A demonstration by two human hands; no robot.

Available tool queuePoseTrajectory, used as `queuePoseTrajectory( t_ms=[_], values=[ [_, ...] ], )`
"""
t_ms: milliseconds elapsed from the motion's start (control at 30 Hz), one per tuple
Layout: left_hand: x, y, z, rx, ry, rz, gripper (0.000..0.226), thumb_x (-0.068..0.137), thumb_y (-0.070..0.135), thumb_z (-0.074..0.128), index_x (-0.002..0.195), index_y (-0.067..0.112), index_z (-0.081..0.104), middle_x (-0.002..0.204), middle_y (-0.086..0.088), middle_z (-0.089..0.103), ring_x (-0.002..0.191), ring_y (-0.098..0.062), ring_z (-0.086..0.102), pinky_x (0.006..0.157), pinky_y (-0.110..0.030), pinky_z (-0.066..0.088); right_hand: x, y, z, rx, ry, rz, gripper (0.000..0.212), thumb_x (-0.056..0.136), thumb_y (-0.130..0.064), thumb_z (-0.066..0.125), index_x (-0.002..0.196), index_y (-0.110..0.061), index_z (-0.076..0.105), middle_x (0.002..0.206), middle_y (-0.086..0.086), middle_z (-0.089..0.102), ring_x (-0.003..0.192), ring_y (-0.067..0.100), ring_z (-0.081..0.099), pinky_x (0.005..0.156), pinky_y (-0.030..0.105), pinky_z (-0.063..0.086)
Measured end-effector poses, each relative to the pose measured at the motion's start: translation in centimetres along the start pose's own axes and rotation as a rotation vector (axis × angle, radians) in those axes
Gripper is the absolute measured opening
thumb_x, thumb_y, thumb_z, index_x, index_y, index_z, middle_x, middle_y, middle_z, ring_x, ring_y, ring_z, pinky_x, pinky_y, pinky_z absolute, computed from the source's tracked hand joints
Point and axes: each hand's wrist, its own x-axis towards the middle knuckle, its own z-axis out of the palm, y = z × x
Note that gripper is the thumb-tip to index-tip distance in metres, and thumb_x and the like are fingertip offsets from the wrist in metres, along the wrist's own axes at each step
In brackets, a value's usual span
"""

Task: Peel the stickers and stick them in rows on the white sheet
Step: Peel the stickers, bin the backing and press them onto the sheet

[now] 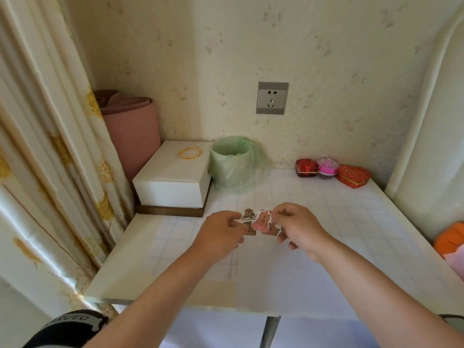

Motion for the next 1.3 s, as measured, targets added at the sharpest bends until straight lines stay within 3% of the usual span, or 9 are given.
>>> queuePoseTrajectory(
  t_ms=[133,267,400,600,700,800,1000,1133,1300],
  values=[
    [0.5,-1.2,-0.2,0.444,-0.095,0.249,0.034,0.093,0.026,0.064,0.127,0.029,0.063,0.113,0.014,0.066,0.102,-0.006,0.059,0.083,-0.014,0.045,1.3,-0.5,-1.7,0.114,0.140,0.040,0.013,0.094,-0.010,0.058,0.085,-0.013,0.068,0.089,0.007,0.069,0.042,0.017,0.054,0.043,0.022,0.029],
    [0.8,-2.5,0.6,0.818,-0.268,0.446,0.065,0.088,0.047,0.066,0.147,0.031,0.044,0.152,0.015,0.039,0.142,-0.008,0.029,0.118,-0.028,0.022,2.0,-0.5,-2.5,0.140,0.144,0.094,0.009,0.094,-0.011,0.059,0.090,-0.011,0.067,0.089,0.010,0.072,0.039,0.017,0.050,0.044,0.021,0.028],
    [1.9,-3.3,1.2,1.063,-0.233,0.508,0.089,0.082,0.068,0.058,0.155,0.027,0.027,0.162,0.014,0.019,0.151,-0.011,0.004,0.124,-0.038,-0.003,2.3,0.0,-2.5,0.093,0.081,0.143,0.010,0.092,-0.012,0.060,0.095,-0.008,0.068,0.081,0.007,0.073,0.046,0.018,0.052,0.043,0.020,0.029],
    [2.8,-3.2,2.8,1.048,-0.238,0.447,0.094,0.083,0.074,0.051,0.157,0.026,0.018,0.164,0.013,0.016,0.151,-0.014,0.008,0.123,-0.041,-0.002,2.6,0.9,-2.5,0.044,0.014,0.163,0.013,0.092,-0.015,0.063,0.092,-0.007,0.073,0.078,0.003,0.075,0.048,0.015,0.048,0.044,0.020,0.030],
    [3.4,-2.7,2.4,1.013,-0.179,0.458,0.079,0.089,0.065,0.050,0.154,0.026,0.027,0.161,0.010,0.026,0.149,-0.014,0.016,0.120,-0.036,0.006,2.5,1.2,-2.5,0.021,-0.024,0.203,0.011,0.090,-0.015,0.066,0.093,-0.006,0.073,0.079,0.004,0.076,0.049,0.015,0.046,0.045,0.020,0.030],
    [4.1,-2.4,0.9,1.035,-0.165,0.426,0.073,0.094,0.055,0.052,0.156,0.027,0.023,0.164,0.008,0.019,0.151,-0.014,0.011,0.119,-0.034,0.008,2.4,1.3,-2.6,0.009,-0.074,0.215,0.014,0.086,-0.020,0.073,0.094,-0.009,0.075,0.085,0.004,0.077,0.052,0.017,0.051,0.047,0.022,0.032],
    [4.2,-3.2,0.0,1.007,-0.266,0.391,0.085,0.086,0.066,0.056,0.156,0.033,0.020,0.165,0.010,0.011,0.151,-0.013,0.004,0.120,-0.036,0.006,2.2,1.5,-1.7,0.034,-0.180,0.238,0.018,0.085,-0.019,0.077,0.099,-0.008,0.075,0.082,0.003,0.077,0.047,0.013,0.046,0.045,0.021,0.032],
    [3.7,-3.6,0.4,0.988,-0.299,0.420,0.094,0.080,0.072,0.059,0.156,0.036,0.017,0.165,0.011,0.011,0.151,-0.012,0.002,0.121,-0.037,0.004,2.0,1.7,-0.5,-0.041,-0.164,0.239,0.020,0.082,-0.017,0.080,0.095,-0.004,0.075,0.075,0.005,0.075,0.044,0.012,0.042,0.044,0.020,0.029],
    [3.7,-4.1,0.6,1.011,-0.309,0.423,0.098,0.078,0.076,0.057,0.157,0.035,0.015,0.165,0.010,0.012,0.151,-0.014,0.003,0.121,-0.039,0.003,2.2,1.9,0.7,-0.164,-0.126,0.187,0.028,0.078,-0.024,0.083,0.087,0.001,0.074,0.083,0.015,0.076,0.044,0.016,0.040,0.043,0.020,0.027]
  ],
)
